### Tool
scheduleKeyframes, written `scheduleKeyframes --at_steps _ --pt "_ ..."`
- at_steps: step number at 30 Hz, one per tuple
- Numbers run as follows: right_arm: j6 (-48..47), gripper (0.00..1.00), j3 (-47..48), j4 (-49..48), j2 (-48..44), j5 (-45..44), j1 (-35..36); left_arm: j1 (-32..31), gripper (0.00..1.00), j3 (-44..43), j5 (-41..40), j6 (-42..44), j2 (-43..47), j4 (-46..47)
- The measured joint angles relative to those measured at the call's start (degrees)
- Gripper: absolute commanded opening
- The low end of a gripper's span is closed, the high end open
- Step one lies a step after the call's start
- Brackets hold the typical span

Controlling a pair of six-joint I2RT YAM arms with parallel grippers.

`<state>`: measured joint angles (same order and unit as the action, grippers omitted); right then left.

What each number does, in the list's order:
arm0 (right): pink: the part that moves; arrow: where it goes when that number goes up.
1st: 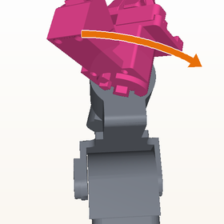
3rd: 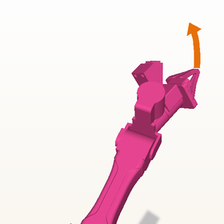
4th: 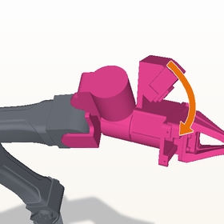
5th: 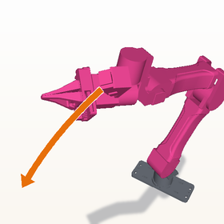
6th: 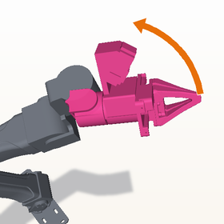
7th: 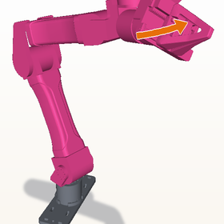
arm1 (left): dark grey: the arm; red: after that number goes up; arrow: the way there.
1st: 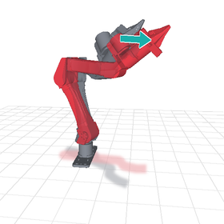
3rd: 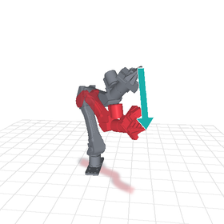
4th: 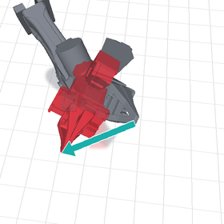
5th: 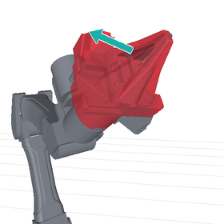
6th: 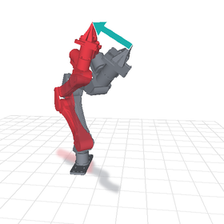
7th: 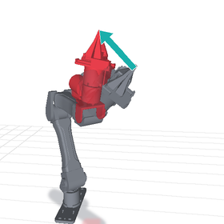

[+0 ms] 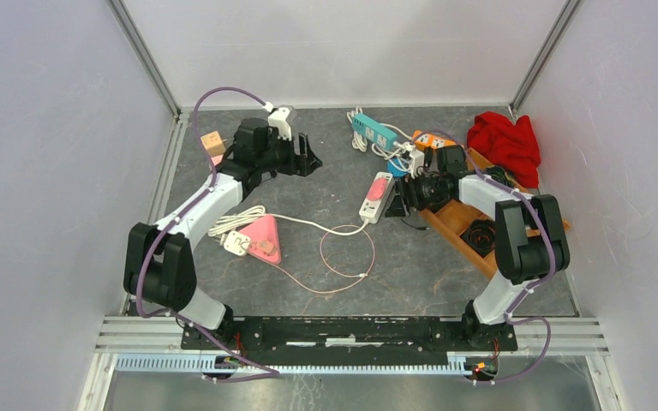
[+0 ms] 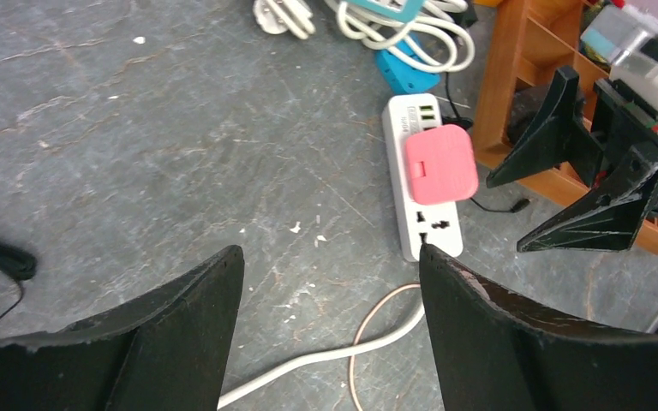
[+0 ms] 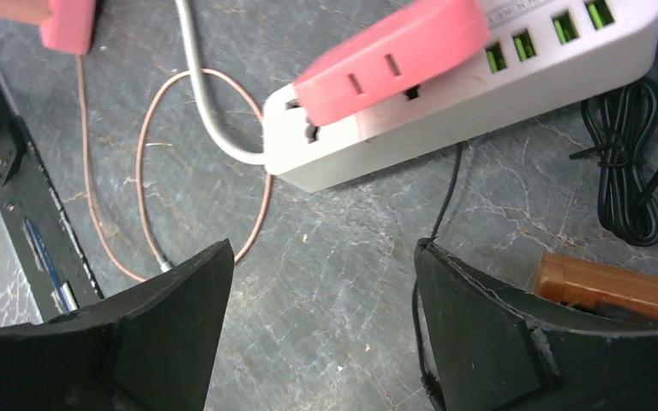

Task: Pull the plug off the socket
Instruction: Remove the plug from the socket.

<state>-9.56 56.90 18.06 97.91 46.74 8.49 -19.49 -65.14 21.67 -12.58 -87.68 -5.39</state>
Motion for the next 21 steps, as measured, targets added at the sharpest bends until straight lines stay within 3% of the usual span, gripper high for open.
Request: scheduleKeyframes --at_steps 6,10,13,15,16,21 --pt "-6.2 0.84 0.0 2.4 -8.5 3.8 -1.0 -5.6 0.82 2.0 -0.8 1.4 1.8 1.8" --pt "-8.5 0.84 -0.6 0.0 -19.4 3.9 -2.0 -10.2 0.86 4.9 -4.6 3.9 4.9 3.9" --pt "-9.4 0.84 -2.7 -3.5 -27.1 3.3 -3.7 -13.2 0.96 9.7 -8.7 5.4 10.7 7.6" --pt "-10.3 0.89 -4.5 -5.7 -33.1 2.5 -5.1 -14.5 1.0 13.6 -11.1 6.5 16.5 10.5" --pt "-10.4 0.97 -5.4 -7.1 -35.5 2.1 -5.7 -14.6 1.0 15.1 -12.3 7.0 17.8 12.4" --pt "-9.8 0.98 -11.6 -15.1 -43.4 -0.8 -7.7 -14.3 1.0 16.0 -14.0 7.0 23.8 19.0"
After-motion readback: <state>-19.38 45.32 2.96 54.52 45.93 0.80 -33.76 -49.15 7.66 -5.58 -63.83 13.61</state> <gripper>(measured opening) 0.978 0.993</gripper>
